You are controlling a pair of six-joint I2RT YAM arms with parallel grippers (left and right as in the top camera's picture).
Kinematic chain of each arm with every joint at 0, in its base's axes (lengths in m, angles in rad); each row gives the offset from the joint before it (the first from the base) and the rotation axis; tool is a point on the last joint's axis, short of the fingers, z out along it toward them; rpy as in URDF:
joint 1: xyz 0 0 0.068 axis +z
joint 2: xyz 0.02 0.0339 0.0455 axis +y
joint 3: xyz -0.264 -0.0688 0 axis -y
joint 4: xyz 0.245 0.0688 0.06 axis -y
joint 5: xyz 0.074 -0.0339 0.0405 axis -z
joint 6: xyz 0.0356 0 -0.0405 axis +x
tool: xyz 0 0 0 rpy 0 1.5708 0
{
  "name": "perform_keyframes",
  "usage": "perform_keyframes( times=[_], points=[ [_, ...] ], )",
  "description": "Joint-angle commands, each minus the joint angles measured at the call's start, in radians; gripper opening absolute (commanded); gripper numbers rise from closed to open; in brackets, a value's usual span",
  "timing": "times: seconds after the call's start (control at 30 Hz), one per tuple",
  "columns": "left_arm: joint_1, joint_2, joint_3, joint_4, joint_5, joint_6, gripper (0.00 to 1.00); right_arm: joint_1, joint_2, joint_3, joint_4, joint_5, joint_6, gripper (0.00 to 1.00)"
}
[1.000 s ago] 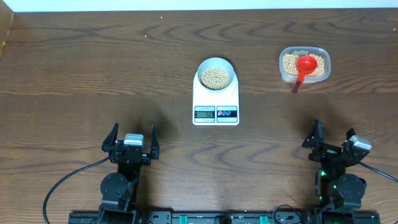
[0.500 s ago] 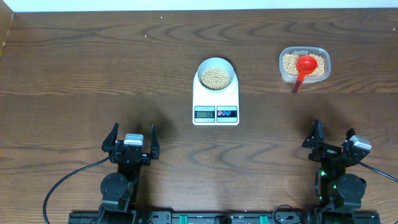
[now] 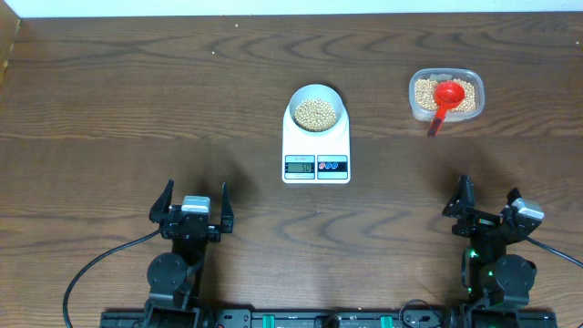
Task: Scoop item into bowl and weigh 50g on scale
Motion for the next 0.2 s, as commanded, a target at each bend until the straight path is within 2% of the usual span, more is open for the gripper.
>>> perform_keyframes(
  times=[0.0,0.17],
  points=[
    [0.005,-0.006,-0.01,-0.05,-0.035,0.013,0.98,0.009,-0.007,-0.002,-0.004,0.005,-0.012,0.99],
    [0.005,-0.006,-0.01,-0.05,-0.035,0.013,0.98,0.009,-0.007,-0.002,-0.004,0.005,-0.012,0.99]
  ],
)
